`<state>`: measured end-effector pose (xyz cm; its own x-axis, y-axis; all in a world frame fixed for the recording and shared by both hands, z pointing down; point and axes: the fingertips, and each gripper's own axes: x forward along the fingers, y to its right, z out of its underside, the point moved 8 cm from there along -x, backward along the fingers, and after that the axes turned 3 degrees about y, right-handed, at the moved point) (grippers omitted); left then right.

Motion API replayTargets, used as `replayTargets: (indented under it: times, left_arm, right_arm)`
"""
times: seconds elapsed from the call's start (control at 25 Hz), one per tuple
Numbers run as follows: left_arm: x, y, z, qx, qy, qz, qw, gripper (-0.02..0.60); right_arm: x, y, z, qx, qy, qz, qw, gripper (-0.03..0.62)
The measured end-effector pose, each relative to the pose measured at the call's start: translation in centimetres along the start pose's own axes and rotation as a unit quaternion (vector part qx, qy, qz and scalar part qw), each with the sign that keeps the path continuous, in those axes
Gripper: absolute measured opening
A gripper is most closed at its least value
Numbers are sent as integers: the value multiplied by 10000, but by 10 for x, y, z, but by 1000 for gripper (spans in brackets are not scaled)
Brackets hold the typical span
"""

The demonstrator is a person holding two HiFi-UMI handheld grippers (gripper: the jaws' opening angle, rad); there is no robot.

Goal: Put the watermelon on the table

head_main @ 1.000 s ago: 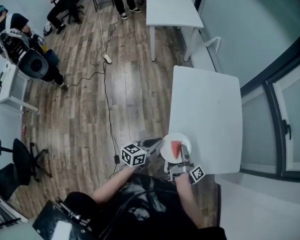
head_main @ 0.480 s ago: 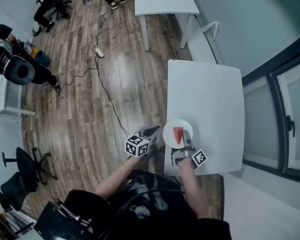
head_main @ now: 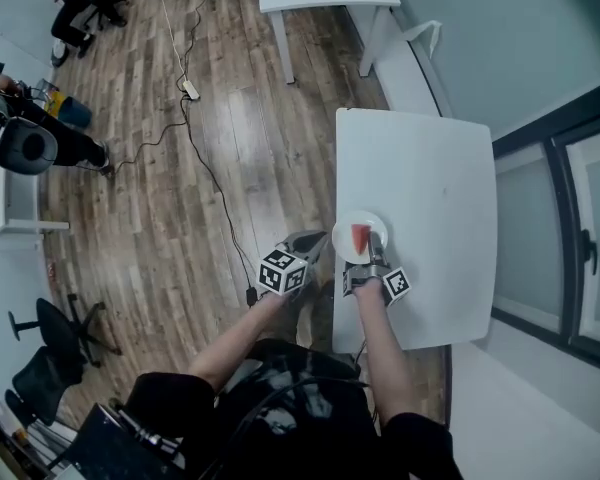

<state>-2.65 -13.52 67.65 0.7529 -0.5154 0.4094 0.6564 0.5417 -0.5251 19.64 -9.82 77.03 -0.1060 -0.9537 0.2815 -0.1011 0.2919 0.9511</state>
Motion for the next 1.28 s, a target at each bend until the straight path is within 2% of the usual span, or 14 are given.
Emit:
replayTargets:
  times: [0.16,0.28,0.48,0.6,0.72,0.8,0.88,0.96,1.08,1.16,1.2,1.24,1.28]
  left_arm:
    - [1,-6,0,-93,0,-44,9999,5]
    - [-5,-15,-2,-145,19,-84,9999,5]
    - [-15,-23,-2,-216,30,-110,9997,5]
    - [-16,-24,-2,-287,61,-117,9995,5]
    - [-15,-23,-3,-349,88,-79,9993,5]
    - [-13,-20,-3,-371,88,-16,9993,5]
    - [-11,-16,-3,-438,95,75,9990,5]
    - [-9,-14,-2,-526,108,145,9985,5]
    - [-9,-12,0,-625,126,196,9978,5]
    - [-9,-10,1,-669,115,222,9974,5]
    - [-9,-10,2,-686,110,233,9973,5]
    - [-9,-10,2,-704,107,244,9972,5]
    - [-8,-9,2,-725,107,254,9970,5]
  right_arm:
    - [27,17,-8,70,227,313,9992,51]
    - [46,15,-4,-190,256,553,9980,51]
    - [65,14,-9,-281,505,674,9960,51]
    - [74,10,-16,-830,502,1052,9897,51]
    - [78,3,-18,-1577,382,1385,9770,58]
    - [79,-5,-20,-2325,262,1603,9589,70]
    - [80,-13,-23,-3286,148,1948,9240,91]
    - [82,-15,-25,-3953,26,2246,8907,97]
    - [82,-14,-28,-4350,-97,2367,8687,124]
    - [80,-16,-28,-4747,-205,2374,8473,148]
    - [81,-16,-29,-4988,-318,2376,8329,153]
    - [82,-17,-28,-5286,-476,2406,8127,160]
    - [84,-17,-28,-5654,-661,2466,7843,173]
